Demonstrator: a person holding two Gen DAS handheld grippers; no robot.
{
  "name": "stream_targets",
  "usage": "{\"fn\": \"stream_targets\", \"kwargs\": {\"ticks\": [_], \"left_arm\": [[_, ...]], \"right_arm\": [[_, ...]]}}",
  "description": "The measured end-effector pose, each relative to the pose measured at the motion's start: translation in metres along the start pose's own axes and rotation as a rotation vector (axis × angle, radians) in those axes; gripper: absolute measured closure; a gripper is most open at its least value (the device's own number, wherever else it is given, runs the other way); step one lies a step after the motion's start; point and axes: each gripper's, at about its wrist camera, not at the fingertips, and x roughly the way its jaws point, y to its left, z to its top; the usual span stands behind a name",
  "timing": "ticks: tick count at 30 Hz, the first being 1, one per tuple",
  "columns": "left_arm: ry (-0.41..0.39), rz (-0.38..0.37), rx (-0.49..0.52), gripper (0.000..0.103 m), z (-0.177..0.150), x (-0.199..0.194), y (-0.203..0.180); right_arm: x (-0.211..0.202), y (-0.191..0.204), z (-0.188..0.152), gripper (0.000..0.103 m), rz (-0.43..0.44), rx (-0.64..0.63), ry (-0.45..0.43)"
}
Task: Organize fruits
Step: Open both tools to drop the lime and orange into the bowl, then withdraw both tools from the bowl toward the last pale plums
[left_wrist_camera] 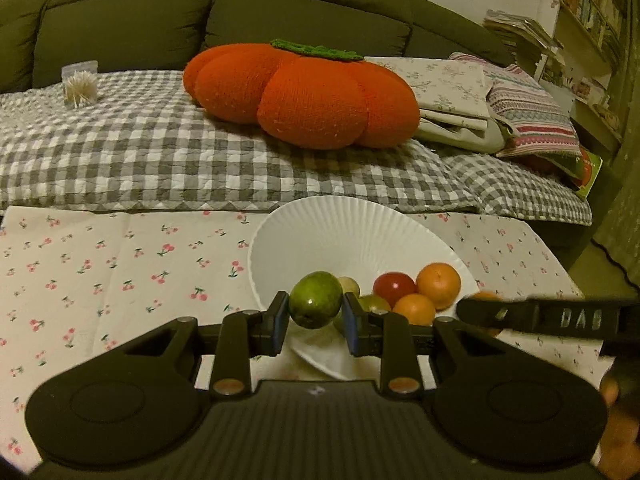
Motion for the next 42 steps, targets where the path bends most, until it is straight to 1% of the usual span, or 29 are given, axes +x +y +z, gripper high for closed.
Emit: {"fn": "stream_targets", "kwargs": {"ticks": [3,6,8,14,17,23,24,26,28,29,30,32,33,36,42], "left_arm": [[0.002,-0.002,0.007,0.077,0.002,0.012,0.001],[0.008,-0.023,-0.016,0.076,0.003,0.02,0.004],[0.0,-0.031,-0.011,0.076,0.003,0.022,0.003],[0.01,-0.043,-0.009,0.076,0.002,0.028,0.003],[0.013,-0.036,-0.01,0.077,0.001,0.029,0.004],[0.012,-0.047,-0.025,0.076,0.003,0.024,0.007],[0.013,-0.047,-0.031,0.076,0.003,0.023,0.008],[0.016,-0.05,-0.048,0.076,0.003,0.021,0.01],[0.02,-0.05,-0.056,0.076,0.003,0.019,0.01],[0.023,-0.05,-0.057,0.073,0.003,0.018,0.01],[0.022,-0.052,-0.058,0.057,0.002,0.016,0.01],[-0.005,-0.048,-0.062,0.04,0.003,0.009,0.009],[-0.016,-0.042,-0.058,0.039,0.003,0.006,0.008],[-0.022,-0.058,-0.066,0.039,0.005,0.0,0.009],[-0.008,-0.05,-0.081,0.039,0.003,-0.005,0.012]], "right_arm": [[0.012,0.007,-0.003,0.07,0.029,-0.008,0.036],[0.021,0.015,-0.008,0.07,0.027,-0.032,0.058],[0.026,0.018,-0.009,0.07,0.027,-0.041,0.064],[0.036,0.025,-0.015,0.07,0.016,-0.073,0.064],[0.037,0.028,-0.017,0.069,0.016,-0.096,0.05],[0.038,0.033,-0.021,0.068,0.01,-0.122,0.028],[0.037,0.033,-0.021,0.067,0.008,-0.121,0.023],[0.032,0.032,-0.019,0.058,0.008,-0.114,0.001],[0.027,0.031,-0.016,0.055,0.008,-0.108,-0.017],[0.025,0.03,-0.014,0.055,0.011,-0.103,-0.022],[0.023,0.029,-0.013,0.055,0.012,-0.094,-0.025],[0.02,0.026,-0.013,0.055,0.006,-0.078,-0.028],[0.019,0.025,-0.013,0.055,0.0,-0.073,-0.031],[0.015,0.023,-0.013,0.055,-0.012,-0.067,-0.035],[0.004,0.021,-0.012,0.055,0.002,-0.043,-0.041]]}}
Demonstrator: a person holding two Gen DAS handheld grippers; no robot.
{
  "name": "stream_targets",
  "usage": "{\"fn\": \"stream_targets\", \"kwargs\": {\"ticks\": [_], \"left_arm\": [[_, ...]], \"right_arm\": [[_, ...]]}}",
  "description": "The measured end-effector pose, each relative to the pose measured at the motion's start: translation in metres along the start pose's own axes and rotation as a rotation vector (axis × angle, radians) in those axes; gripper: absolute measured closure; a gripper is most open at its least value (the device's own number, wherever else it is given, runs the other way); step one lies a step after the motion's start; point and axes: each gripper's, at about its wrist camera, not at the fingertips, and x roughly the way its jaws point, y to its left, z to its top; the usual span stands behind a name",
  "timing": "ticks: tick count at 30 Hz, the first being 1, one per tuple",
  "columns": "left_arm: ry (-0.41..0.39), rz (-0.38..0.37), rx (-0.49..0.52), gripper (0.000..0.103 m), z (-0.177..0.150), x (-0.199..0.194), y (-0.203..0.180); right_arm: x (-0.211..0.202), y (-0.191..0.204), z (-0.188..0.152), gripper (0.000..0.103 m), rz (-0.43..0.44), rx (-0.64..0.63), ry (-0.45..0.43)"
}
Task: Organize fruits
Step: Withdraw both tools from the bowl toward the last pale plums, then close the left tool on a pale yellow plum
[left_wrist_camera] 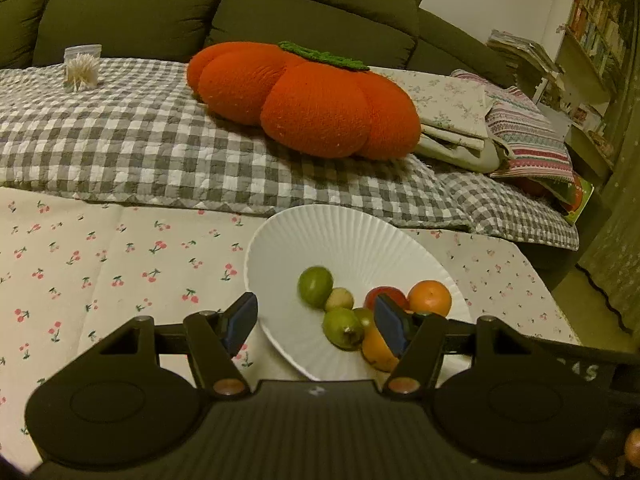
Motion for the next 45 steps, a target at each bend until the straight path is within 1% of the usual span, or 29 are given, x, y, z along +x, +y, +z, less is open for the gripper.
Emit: {"fn": "stream_targets", "kwargs": {"ticks": [4,9,16,18,27,31,36,39,42,45], "left_arm": [[0.0,0.0,-0.018,0.039,0.0,-0.006,0.003],[0.0,0.002,-0.024,0.039,-0.002,-0.017,0.003],[0.011,0.009,-0.084,0.039,-0.009,-0.035,0.015],[0.017,0.009,-0.088,0.039,-0.012,-0.039,0.016],[0.069,0.004,-0.076,0.039,-0.034,-0.057,0.002],[0.109,0.001,-0.082,0.039,-0.051,-0.063,-0.002],[0.146,0.019,-0.088,0.04,-0.071,-0.069,-0.007],[0.158,0.031,-0.094,0.04,-0.081,-0.072,-0.011],[0.169,0.037,-0.102,0.04,-0.088,-0.073,-0.013],[0.179,0.044,-0.105,0.04,-0.094,-0.073,-0.014]], "right_arm": [[-0.008,-0.005,0.001,0.055,0.0,0.031,0.006],[-0.019,-0.009,-0.001,0.055,-0.005,0.037,0.012],[-0.041,-0.024,-0.003,0.055,-0.014,0.078,0.003],[-0.047,-0.026,-0.004,0.055,-0.014,0.077,0.007],[-0.06,-0.009,-0.013,0.055,0.003,-0.014,0.024],[-0.063,-0.004,-0.018,0.055,0.016,-0.042,0.037],[-0.069,0.001,-0.025,0.055,0.023,-0.069,0.039],[-0.073,0.003,-0.032,0.051,0.036,-0.076,0.051],[-0.078,0.003,-0.041,0.05,0.036,-0.095,0.062],[-0.085,0.001,-0.051,0.042,0.03,-0.105,0.074]]}}
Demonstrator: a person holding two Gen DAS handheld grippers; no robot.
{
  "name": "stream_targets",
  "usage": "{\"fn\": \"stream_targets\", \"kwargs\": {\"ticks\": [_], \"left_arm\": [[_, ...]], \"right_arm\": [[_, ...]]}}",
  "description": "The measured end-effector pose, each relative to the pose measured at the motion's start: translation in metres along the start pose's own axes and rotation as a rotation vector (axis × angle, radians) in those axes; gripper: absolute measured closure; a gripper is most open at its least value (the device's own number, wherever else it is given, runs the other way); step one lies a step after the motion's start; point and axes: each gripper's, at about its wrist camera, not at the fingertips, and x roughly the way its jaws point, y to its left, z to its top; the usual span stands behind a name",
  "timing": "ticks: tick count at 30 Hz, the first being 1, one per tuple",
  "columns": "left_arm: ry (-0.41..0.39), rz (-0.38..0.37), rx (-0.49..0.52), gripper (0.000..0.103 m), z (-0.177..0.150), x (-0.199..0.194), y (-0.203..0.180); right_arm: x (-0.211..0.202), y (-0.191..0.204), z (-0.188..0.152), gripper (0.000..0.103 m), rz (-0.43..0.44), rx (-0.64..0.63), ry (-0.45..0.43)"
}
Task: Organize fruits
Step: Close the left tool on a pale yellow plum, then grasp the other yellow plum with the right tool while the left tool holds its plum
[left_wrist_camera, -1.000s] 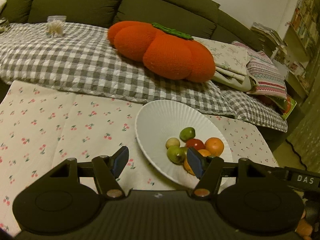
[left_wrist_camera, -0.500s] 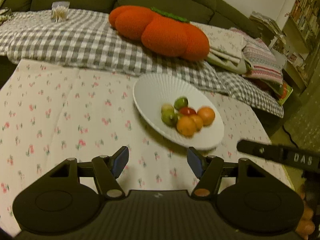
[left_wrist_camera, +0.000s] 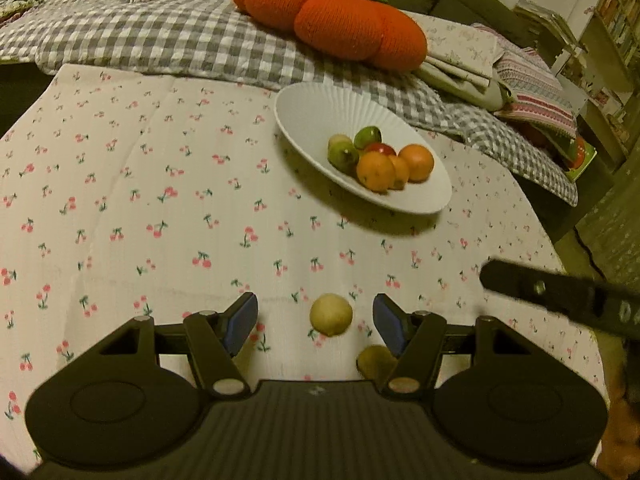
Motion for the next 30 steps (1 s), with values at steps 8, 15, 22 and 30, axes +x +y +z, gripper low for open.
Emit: {"fn": "stream_targets", "kwargs": {"ticks": [8,15,22,30], "left_arm": [[0.003,0.009,-0.003,0.042,-0.005,0.008,-0.001],[0.005,0.0,0.023,0.057,-0.008,0.016,-0.008],[0.007,0.018,0.069,0.078,-0.012,0.025,-0.015],[0.003,0.018,0.039,0.078,-0.01,0.023,-0.01]], "right_arm": [[0.0,0.001,-0.02,0.038,0.014,-0.03,0.081],[0.007,0.01,-0.032,0.037,0.038,-0.105,0.148],[0.01,0.021,-0.039,0.037,0.049,-0.188,0.171],[0.013,0.018,-0.04,0.038,0.054,-0.19,0.173]]}}
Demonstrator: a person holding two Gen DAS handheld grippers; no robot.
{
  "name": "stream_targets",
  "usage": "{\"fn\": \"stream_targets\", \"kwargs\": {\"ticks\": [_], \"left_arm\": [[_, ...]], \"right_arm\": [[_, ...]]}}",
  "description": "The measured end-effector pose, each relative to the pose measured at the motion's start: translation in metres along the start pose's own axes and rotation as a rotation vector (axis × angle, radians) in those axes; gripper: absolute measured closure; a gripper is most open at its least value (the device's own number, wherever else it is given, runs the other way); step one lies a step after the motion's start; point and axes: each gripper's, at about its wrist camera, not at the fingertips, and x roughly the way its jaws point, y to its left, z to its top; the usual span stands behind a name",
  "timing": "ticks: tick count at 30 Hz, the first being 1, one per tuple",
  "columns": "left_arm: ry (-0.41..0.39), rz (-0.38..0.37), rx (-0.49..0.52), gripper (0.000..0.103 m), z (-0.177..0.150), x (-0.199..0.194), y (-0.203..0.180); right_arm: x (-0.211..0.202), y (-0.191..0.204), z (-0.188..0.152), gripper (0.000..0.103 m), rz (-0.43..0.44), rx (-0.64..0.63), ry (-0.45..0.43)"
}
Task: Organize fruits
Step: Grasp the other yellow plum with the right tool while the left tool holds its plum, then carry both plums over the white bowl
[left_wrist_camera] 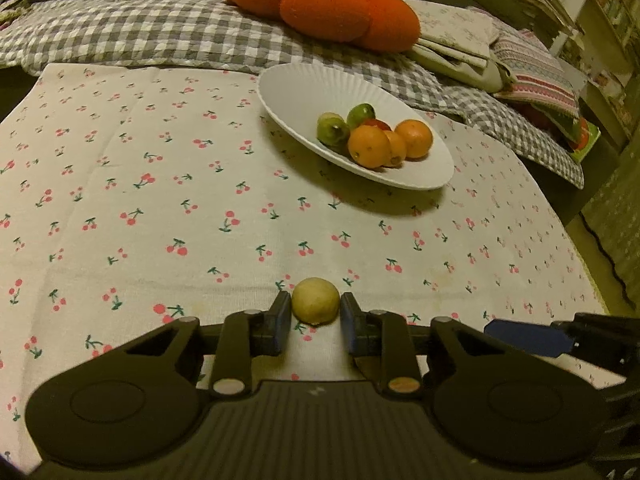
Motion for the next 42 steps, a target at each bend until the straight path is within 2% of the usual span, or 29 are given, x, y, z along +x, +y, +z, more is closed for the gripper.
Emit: {"fn": "stream_targets", "kwargs": {"ticks": [12,18,21,26,42], "left_arm": [[-0.016,0.035,-0.094,0.078,0.007,-0.016,0.033],[-0.016,0.036,-0.095,0.078,0.008,-0.017,0.036],[-0.016,0.036,-0.095,0.078,0.008,-0.017,0.036],[-0.013,0.036,-0.091,0.078,0.008,-0.018,0.034],[-0.05,0.014,-0.061,0.078,0.021,-0.03,0.022]], "right_arm": [[0.013,0.011,-0.004,0.038,0.018,-0.067,0.022],[0.023,0.026,-0.006,0.042,0.033,-0.126,0.014],[0.031,0.032,-0.005,0.052,0.032,-0.146,0.017],[0.045,0.036,-0.004,0.08,-0.013,-0.166,0.031],[0.015,0.017,0.016,0.081,-0.014,-0.071,-0.089]]}}
